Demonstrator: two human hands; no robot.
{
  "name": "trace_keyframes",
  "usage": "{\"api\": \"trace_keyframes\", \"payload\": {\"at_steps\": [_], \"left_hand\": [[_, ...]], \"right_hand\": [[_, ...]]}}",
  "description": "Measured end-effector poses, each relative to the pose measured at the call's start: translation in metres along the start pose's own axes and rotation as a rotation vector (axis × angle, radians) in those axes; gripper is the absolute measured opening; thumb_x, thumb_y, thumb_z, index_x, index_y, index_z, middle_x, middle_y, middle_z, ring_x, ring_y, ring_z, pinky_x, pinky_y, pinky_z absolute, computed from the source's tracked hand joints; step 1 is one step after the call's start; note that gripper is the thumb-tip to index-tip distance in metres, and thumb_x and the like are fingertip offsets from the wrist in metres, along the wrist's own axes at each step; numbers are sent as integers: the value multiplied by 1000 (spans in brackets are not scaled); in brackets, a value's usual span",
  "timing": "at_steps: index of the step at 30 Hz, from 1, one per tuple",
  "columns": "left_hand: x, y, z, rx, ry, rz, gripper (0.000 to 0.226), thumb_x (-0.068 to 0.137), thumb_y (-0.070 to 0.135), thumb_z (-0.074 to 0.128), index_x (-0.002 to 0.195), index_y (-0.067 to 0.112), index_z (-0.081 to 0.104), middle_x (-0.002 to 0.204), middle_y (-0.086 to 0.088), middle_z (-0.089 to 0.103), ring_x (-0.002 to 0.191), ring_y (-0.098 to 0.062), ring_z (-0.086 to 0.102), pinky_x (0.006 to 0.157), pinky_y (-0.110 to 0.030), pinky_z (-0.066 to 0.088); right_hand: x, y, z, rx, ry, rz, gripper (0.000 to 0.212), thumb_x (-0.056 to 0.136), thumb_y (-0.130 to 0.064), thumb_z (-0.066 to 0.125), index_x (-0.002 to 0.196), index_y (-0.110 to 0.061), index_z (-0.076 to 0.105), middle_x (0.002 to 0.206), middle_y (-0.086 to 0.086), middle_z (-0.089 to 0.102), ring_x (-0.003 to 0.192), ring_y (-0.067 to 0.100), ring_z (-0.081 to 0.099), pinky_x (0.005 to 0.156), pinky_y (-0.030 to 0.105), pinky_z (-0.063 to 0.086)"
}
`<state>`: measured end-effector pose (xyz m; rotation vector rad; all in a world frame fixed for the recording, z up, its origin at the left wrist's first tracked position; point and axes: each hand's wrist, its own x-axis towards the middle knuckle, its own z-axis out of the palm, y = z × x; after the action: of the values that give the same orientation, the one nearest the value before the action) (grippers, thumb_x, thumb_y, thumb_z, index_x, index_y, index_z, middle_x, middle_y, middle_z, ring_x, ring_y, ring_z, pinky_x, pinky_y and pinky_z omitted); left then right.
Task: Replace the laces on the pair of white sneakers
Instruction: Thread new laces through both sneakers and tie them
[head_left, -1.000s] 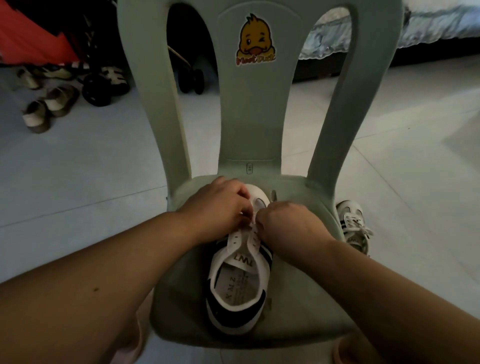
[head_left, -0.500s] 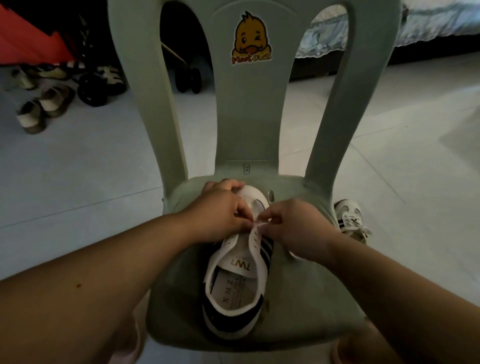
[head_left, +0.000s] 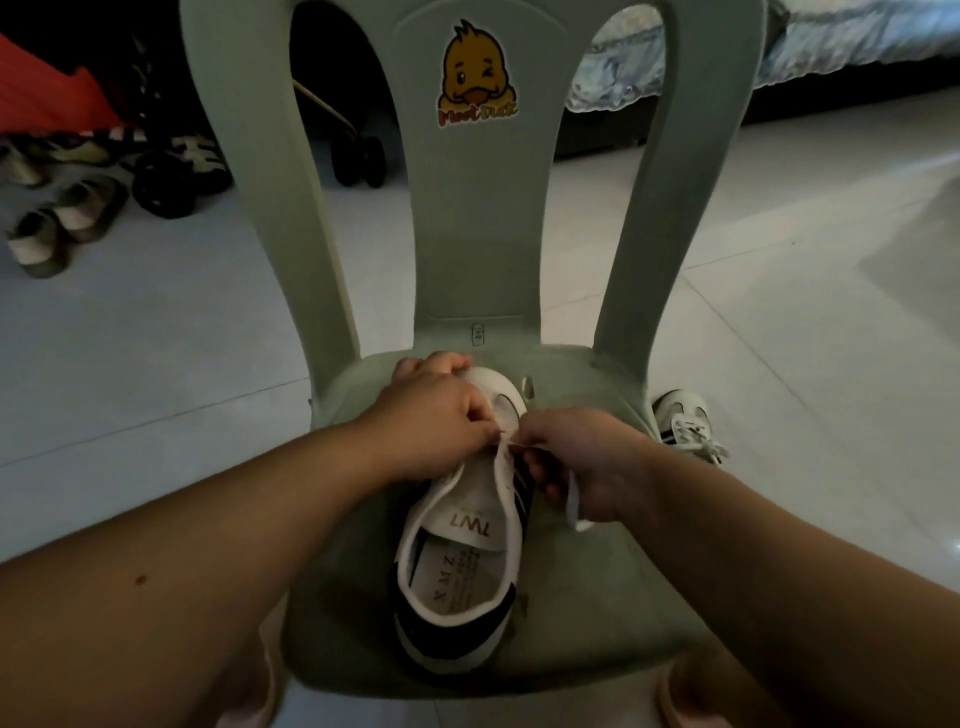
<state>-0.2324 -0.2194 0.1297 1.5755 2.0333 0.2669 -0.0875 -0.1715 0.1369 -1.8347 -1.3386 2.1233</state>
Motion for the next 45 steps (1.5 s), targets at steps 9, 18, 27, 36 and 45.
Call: {"api": "trace_keyframes", "payload": {"at_steps": [9,18,27,36,45], "left_hand": [[7,-7,8,130,-83,-23,28,92,45,50,107,31,69,154,5,19,137,-27,16,113,-43,19],[9,0,13,156,-115,-117,42,95,36,46,133,19,53,154,6,12,133,-30,15,109,-40,21],[-7,-7,-21,-254,44,-95,9,96,30,51,102,26,57,102,6,59,89,-10,54,76,-28,44],[-41,-19,-17,-107,-151,-137,20,95,40,50,99,22,57,92,1,63,83,-13,60,74,-29,48],[-56,-5,-18,-165,58,-46,20,88,45,59,105,36,61,116,7,46,101,-8,50,87,-26,42]], "right_hand": [[-5,5,0,-287,30,-187,14,88,-13,59,77,-6,63,60,4,56,47,12,49,44,23,39],[-4,3,2,-900,172,-492,23,91,-22,53,80,-5,65,75,8,64,64,17,56,62,31,50],[-18,-3,-17,-319,-10,-171,17,91,-18,61,87,-1,66,66,6,62,52,13,54,53,26,46],[-73,-16,-52,-29,-153,-447,21,93,-2,46,96,-7,66,81,7,73,68,17,69,62,26,57],[-86,-18,-45,-165,114,-745,11,88,-18,60,82,-23,69,81,-4,71,85,16,66,76,28,57]]}}
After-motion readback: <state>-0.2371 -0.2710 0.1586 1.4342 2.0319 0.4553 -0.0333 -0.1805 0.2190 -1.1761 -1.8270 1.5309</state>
